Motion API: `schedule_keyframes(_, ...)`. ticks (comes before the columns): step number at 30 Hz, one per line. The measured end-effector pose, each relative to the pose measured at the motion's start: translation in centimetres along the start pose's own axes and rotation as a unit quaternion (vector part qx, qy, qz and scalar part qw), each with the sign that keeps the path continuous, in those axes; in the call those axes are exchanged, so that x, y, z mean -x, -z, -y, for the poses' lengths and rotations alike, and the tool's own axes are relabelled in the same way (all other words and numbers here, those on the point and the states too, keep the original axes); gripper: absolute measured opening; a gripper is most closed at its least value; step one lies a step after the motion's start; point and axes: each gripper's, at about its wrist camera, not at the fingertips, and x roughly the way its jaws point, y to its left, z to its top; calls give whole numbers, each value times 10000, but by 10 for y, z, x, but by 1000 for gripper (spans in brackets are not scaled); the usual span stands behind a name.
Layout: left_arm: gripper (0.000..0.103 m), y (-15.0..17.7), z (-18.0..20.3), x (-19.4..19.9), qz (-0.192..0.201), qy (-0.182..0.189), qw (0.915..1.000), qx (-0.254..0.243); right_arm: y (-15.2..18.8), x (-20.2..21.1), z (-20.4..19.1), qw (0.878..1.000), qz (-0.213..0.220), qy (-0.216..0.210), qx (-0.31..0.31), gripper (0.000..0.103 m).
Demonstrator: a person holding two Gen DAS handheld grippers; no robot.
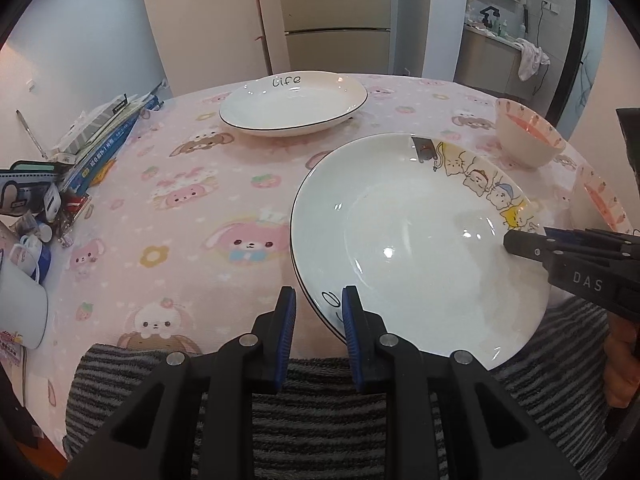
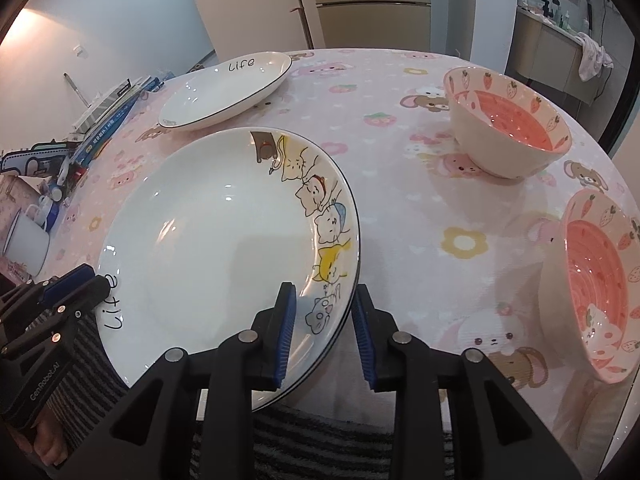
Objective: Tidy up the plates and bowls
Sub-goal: 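Lower the cartoon-rim plate onto the white plate and open both grippers, then raise both grippers and move them to the white 'Life' plate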
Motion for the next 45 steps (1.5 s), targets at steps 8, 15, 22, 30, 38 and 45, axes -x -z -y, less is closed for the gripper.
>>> schedule_keyframes(8, 29, 3, -12, 11, 168, 155, 9995, 202, -1, 9, 10, 9993, -71, -313, -188, 30)
schedule_keyframes(15, 66, -6, -25, 60, 926, 51, 9955, 211, -18, 49, 5, 9985, 401, -327, -170, 38)
schedule_keyframes(22, 87, -25, -35, 115, 1697, -112, 9852, 188, -41, 95, -16, 9938, 1027, -412, 41, 46)
schedule_keyframes(30, 88, -53, -56, 168, 2447, -137, 9686, 429, -80, 141, -38, 9838, 1717, -521, 34, 53)
schedule_keyframes(38, 103, -92, -79, 213, 3285, 121, 9407, 839, -130, 184, -56, 9635, 2541, -822, -177, 53)
schedule_keyframes(45, 103, -159, -107, 230, 3712, 124, 9235, 963, -176, 188, -67, 9489, 2821, -1336, -468, 54)
